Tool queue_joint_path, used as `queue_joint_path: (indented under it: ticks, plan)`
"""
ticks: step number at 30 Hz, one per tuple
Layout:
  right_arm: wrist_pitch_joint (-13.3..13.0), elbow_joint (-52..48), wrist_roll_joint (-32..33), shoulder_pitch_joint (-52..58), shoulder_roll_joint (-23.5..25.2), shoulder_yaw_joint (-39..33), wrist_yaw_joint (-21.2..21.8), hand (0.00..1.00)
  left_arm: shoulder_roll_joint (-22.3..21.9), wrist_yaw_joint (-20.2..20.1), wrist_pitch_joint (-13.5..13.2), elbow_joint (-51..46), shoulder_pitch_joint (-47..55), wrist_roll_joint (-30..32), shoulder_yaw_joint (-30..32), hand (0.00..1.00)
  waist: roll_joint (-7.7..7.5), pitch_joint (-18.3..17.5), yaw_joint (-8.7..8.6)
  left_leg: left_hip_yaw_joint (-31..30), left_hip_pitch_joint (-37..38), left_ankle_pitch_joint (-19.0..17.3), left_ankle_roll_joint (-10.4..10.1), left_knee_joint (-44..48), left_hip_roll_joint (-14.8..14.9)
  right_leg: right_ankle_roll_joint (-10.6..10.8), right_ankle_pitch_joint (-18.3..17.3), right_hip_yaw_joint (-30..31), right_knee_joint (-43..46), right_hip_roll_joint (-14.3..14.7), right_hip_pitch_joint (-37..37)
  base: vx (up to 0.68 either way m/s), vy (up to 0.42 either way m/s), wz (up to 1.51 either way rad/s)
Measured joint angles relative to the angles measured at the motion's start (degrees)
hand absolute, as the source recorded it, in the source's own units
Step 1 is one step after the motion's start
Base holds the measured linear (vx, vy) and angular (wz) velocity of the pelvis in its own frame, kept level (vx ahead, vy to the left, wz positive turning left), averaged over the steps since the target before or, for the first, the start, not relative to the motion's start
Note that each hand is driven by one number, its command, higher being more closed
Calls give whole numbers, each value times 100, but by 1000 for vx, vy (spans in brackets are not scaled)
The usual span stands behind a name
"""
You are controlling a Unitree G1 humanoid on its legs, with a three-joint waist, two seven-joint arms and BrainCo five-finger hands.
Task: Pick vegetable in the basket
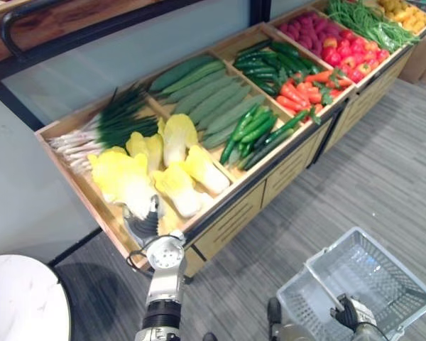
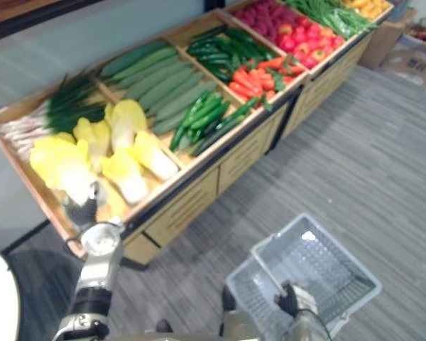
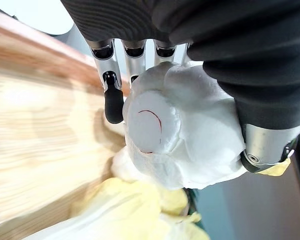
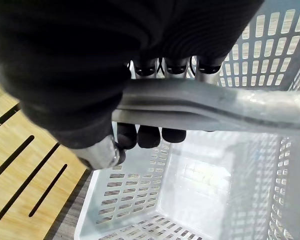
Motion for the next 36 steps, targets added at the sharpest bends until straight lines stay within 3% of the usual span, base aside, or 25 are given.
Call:
queue_joint_path:
  ticks: [6,10,14,22,28,36]
  plan:
    - [-6,-1,-16,49,2,-5,38,100,-50,111,53,-659,71,395,108,100,-18,-59,8,-20,11,12,18,3,-19,1,1,-10,12,-22,16,-2,1,1]
    - [-24,-56,2,63,-1,-129,121,100,-26,-177,46,-1249,303,812,-412,100,-9,-131,4,-8,9,10,19,1,-20,3,0,10,11,-26,15,-2,0,-1]
    - [-55,-520,303,74,-148,-212,328,100,125,-958,-128,-1774,634,900,-1479,100,30,-159,3,89,17,5,23,-24,-20,13,5,116,7,-17,-19,-1,0,-10]
    - [-240,-1159,946,35,-690,-195,896,100,691,-2462,-475,-1781,749,747,-2543,100,156,-241,-17,313,134,-50,41,-33,-44,53,41,334,-2,5,-28,4,6,-15]
    - [-276,-1135,1224,-230,-964,-145,1232,100,1151,-3116,-676,-1781,749,98,-2950,100,180,-258,-20,359,210,-51,44,-39,-112,85,67,401,-3,-21,-21,-12,7,-5]
    - [-221,-1029,1852,-568,-1134,-237,1372,100,1442,-3776,-707,-1773,749,108,-3775,100,256,-309,-56,461,236,-89,119,-43,-224,193,143,513,-86,-133,-18,-28,16,-6]
